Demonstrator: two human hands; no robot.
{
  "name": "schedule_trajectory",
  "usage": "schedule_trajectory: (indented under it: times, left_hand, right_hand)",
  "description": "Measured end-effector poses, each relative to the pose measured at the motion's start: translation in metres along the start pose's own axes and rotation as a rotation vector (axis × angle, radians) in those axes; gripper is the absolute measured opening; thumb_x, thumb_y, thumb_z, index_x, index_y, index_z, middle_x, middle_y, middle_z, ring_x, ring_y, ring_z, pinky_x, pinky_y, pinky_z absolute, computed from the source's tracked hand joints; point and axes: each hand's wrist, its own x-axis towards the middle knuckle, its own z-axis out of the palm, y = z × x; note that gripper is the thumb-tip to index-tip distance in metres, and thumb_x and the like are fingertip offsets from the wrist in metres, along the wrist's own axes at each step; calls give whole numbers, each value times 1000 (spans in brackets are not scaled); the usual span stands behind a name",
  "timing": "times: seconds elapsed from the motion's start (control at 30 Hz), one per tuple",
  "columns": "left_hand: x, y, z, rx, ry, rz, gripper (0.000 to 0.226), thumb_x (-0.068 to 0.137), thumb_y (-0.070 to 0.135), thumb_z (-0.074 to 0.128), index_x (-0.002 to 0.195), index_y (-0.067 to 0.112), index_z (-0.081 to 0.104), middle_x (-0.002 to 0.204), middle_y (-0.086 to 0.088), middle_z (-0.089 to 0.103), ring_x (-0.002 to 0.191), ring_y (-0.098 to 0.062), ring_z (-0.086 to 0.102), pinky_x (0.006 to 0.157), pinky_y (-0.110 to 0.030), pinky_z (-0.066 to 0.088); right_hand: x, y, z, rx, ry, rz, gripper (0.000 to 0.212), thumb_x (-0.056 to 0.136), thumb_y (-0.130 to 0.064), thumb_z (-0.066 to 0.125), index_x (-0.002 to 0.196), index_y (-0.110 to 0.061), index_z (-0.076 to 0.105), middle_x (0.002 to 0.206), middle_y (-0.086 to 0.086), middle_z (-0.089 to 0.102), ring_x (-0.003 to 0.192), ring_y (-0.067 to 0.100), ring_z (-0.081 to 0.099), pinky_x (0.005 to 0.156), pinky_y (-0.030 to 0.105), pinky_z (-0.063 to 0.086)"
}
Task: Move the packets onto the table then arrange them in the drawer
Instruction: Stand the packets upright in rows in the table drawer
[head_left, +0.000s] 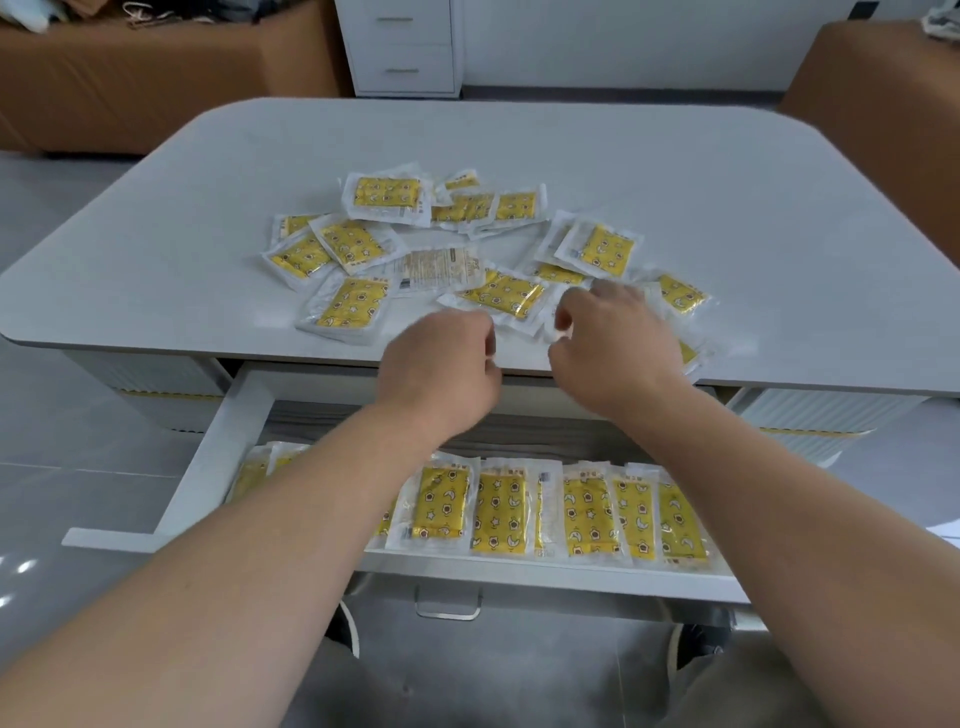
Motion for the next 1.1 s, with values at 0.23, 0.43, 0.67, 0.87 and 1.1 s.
schedule_trajectory:
  times: [0.23,0.43,0.67,0.87,1.1]
  left_hand:
    - [27,-3,14,95,-259,160,88,92,40,59,160,19,9,169,0,3,154,-20,6,123,-43,19]
    - [26,3,17,132,-158,102,56,98,37,45,149,17,36,144,-6,44,133,-27,40,103,-43,40]
    - [27,-1,12,-3,-31,-122,48,102,50,44,89,11,70,103,-5,49,92,-23,52,70,-36,43]
    - [27,-11,10,64,-17,-307,64,85,67,62,114,10,59,120,-11,54,115,-31,50,88,-43,50]
    - [25,-7,15,-96,38,-316,52,83,55,73,111,16,52,107,-5,62,105,-29,55,88,-42,48]
  right_hand:
    - [16,29,12,-162,-151,50,51,94,-27,49,143,-17,45,149,4,46,148,29,24,117,48,23]
    - [23,42,7,-150,-89,11,25,89,-13,46,103,-24,64,106,-1,67,118,24,52,108,44,31]
    - [30,46,4,45,266,4,27,99,-14,56,119,-21,72,114,7,63,109,34,57,96,43,36]
    - [25,27,-3,343,285,54,23,99,-20,57,77,-18,56,79,1,51,73,30,51,61,32,35]
    - [19,10,-14,967,102,365,20,91,-26,72,97,-7,72,95,12,76,89,33,73,81,50,61]
